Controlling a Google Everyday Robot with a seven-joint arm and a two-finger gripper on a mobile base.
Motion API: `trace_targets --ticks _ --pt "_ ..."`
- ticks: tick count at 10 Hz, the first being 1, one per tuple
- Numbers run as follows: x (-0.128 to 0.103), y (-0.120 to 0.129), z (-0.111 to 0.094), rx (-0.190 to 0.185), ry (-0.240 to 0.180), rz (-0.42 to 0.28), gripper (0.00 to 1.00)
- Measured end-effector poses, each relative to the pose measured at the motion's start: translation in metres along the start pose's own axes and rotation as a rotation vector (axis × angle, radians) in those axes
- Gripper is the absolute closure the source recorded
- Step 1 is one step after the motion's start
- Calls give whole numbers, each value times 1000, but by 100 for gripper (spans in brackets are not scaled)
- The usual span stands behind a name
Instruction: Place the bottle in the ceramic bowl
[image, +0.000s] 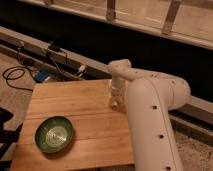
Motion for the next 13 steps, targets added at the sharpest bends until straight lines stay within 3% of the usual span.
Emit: trace_targets --ticks 4,7,9,13 --pt "3 -2 1 -19 -2 1 98" --pt "2 -2 -11 -30 -40 10 99" --pt "2 -7 -43 -30 -112 24 99" --pt "15 6 -137 16 -291 -26 99"
